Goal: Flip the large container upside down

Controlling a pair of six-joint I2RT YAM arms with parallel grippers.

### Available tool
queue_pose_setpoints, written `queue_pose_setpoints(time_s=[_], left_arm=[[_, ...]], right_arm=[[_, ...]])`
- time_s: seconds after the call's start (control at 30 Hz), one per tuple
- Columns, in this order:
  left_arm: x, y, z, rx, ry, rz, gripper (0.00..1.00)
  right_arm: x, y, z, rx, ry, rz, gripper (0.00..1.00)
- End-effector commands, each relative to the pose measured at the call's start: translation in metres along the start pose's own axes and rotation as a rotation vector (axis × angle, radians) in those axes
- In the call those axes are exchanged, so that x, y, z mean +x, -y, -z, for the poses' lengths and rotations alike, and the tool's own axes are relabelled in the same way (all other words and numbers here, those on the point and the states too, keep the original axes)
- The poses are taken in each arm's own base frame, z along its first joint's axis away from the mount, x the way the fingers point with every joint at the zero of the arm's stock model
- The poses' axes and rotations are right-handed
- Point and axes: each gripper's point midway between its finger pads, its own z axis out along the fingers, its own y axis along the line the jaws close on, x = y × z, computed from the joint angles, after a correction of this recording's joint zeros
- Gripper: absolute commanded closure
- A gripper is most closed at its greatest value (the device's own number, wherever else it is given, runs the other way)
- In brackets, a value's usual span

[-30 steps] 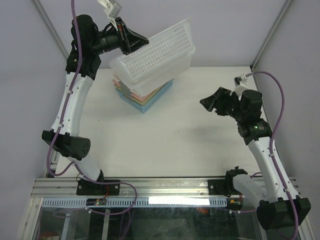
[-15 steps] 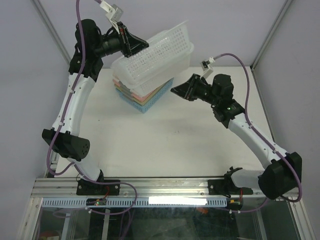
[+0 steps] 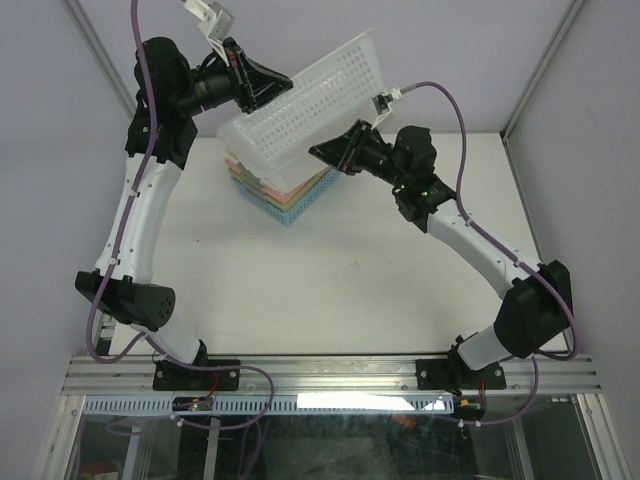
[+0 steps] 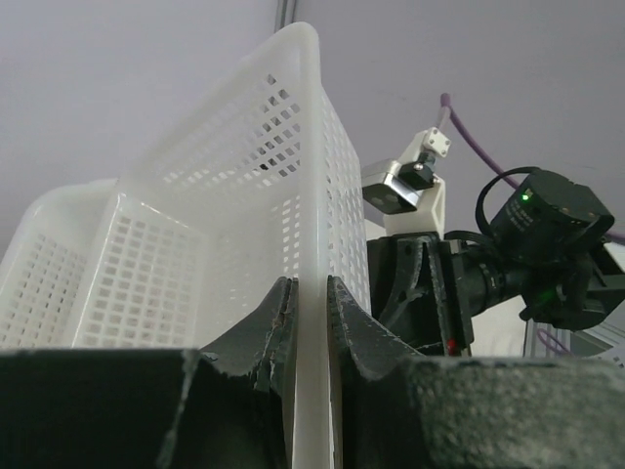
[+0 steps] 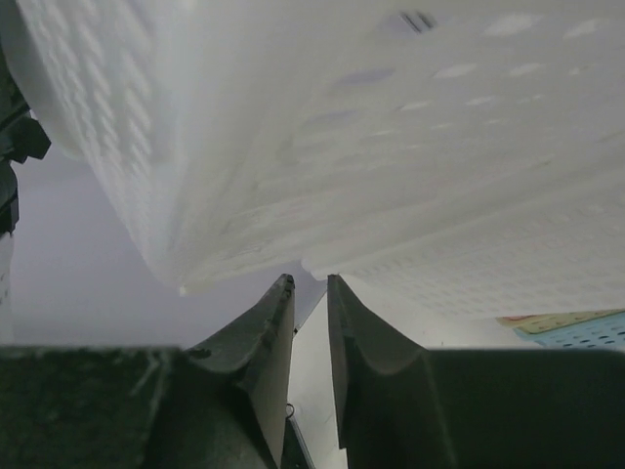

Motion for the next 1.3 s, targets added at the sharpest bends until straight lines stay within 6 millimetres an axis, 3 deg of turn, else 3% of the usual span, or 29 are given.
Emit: queue_pose_setpoints(time_s=[0.0, 0.13, 0.4, 0.73, 0.93, 1.13, 1.27], left_arm=[[-0.075, 0.060, 0.032, 0.043, 0.168, -0.176, 1.00], [-0.066, 0.060, 0.034, 0.040, 0.152, -0.169, 1.00], [-0.015, 0.040, 0.031, 0.013, 0.060, -0.087, 1.00], [-0.043, 0.050, 0.038, -0.001, 0.111, -0.165, 1.00], [-0.017, 0.034, 0.032, -0.022, 0.049, -0.122, 1.00], [-0.009, 0.041, 0.031, 0.038, 0.019, -0.108, 1.00], [0.011, 0.040, 0.026, 0.087, -0.049, -0.058, 0.88]], right_arm=[[-0.040, -0.042, -0.004, -0.101, 0.125, 0.051, 0.73], [-0.048, -0.040, -0.004, -0.085, 0.172, 0.034, 0.64], [-0.064, -0.016, -0.001, 0.019, 0.315, -0.076, 0.63], [-0.069, -0.034, -0.001, -0.020, 0.332, -0.057, 0.58], [-0.068, -0.030, -0.001, -0.007, 0.335, -0.063, 0.54], [-0.067, -0.032, -0.007, -0.022, 0.323, -0.074, 0.53], [-0.069, -0.034, -0.007, -0.023, 0.328, -0.070, 0.53]])
